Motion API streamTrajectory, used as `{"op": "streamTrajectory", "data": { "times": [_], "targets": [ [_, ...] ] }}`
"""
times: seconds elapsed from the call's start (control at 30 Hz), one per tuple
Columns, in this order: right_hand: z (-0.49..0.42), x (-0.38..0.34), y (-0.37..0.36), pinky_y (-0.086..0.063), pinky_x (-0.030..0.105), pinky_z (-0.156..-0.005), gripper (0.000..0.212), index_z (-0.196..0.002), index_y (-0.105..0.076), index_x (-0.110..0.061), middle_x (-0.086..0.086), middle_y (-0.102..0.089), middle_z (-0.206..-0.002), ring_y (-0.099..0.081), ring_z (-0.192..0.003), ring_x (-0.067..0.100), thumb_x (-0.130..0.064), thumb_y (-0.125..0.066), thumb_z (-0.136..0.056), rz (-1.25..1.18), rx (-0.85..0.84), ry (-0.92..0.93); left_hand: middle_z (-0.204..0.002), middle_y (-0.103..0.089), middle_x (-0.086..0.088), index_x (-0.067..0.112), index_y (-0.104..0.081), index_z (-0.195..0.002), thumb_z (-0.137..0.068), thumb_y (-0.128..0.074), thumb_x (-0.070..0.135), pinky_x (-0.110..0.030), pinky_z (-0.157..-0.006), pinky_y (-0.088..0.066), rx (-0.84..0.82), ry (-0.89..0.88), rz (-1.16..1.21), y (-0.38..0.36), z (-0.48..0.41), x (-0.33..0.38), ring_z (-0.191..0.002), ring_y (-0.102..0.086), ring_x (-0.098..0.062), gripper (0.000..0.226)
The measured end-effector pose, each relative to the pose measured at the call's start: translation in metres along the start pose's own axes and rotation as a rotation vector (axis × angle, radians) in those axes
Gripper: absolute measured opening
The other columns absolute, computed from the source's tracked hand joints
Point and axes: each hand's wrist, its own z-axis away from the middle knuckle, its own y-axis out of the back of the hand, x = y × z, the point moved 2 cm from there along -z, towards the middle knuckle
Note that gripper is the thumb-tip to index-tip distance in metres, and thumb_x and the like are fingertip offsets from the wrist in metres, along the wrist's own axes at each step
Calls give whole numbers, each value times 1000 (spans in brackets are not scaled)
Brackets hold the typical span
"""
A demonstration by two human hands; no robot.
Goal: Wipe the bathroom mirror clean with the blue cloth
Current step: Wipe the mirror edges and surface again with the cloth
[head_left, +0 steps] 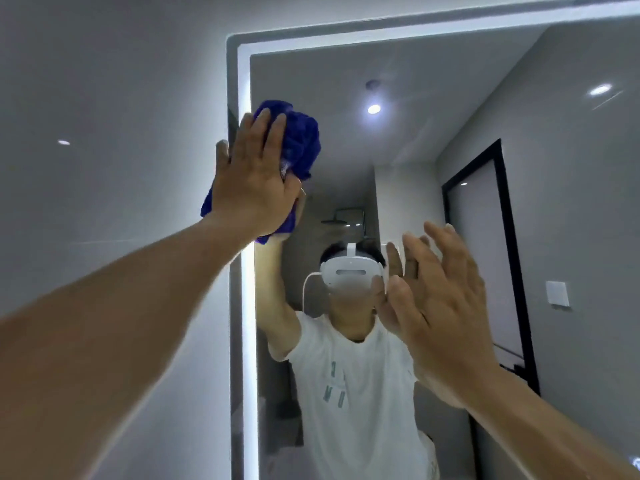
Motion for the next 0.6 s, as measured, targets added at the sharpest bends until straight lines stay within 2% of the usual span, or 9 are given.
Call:
{"op": "streamTrajectory", "data": {
  "times": [0.07, 0.13, 0.23, 0.3, 0.37, 0.47, 0.53, 0.6],
  "targets": [
    [-5, -2, -2, -30, 51, -110, 48, -139, -45, -14, 4, -27, -152, -21, -145, 22, -31, -52, -95, 59, -2, 4, -162, -20, -7, 17, -15, -155, -97, -35, 37, -52, -116, -26, 32, 224, 59, 1, 7, 21, -148, -18, -31, 64],
    [-8, -8, -2, -30, 52, -110, 48, -139, -45, -14, 3, -28, -152, -22, -144, 22, -33, -49, -95, 46, 28, -13, -162, -18, -8, 16, -14, -155, -98, -31, 36, -51, -116, -27, 69, 290, 102, -3, 35, 45, -149, -17, -31, 63],
    [-9, -19, 1, -26, 47, -114, 56, -139, -46, -18, -2, -27, -154, -17, -146, 15, -44, -32, -91, -14, 66, -36, -162, -19, -9, 15, -18, -155, -98, -33, 36, -52, -116, -27, 13, 60, 105, -12, 95, 70, -149, -17, -30, 63],
    [-7, -23, 2, -21, 43, -117, 60, -140, -46, -20, -4, -25, -156, -12, -147, 11, -47, -27, -90, 6, 54, -14, -161, -24, -8, 16, -23, -154, -99, -37, 40, -53, -115, -28, -37, -140, 69, -17, 117, 68, -148, -21, -30, 62],
    [-7, -21, 5, -18, 42, -118, 60, -141, -45, -21, -5, -24, -156, -9, -148, 10, -47, -25, -91, 35, 36, 6, -160, -28, -8, 16, -28, -153, -99, -41, 40, -55, -111, -33, -63, -264, 29, -19, 109, 59, -147, -24, -30, 61],
    [-13, -14, 13, -17, 40, -118, 58, -141, -44, -21, -6, -23, -156, -8, -148, 10, -45, -26, -92, 42, 45, 19, -160, -26, -6, 18, -28, -153, -97, -38, 39, -54, -112, -32, -109, -241, 48, -13, 68, 58, -149, -21, -28, 61],
    [-17, -6, 17, -18, 39, -118, 57, -141, -45, -21, -5, -24, -156, -9, -148, 10, -45, -27, -92, 51, 67, 31, -163, -15, -5, 20, -17, -155, -96, -24, 45, -52, -117, -23, -119, -175, 53, -10, 34, 72, -151, -11, -26, 64],
    [-22, 5, 22, -21, 40, -116, 54, -139, -46, -21, -4, -26, -155, -12, -148, 12, -43, -29, -93, 59, 89, 45, -165, -6, -3, 23, -7, -156, -97, -19, 47, -49, -120, -16, -93, -128, 47, -10, 0, 91, -151, -5, -25, 64]
  ]
}}
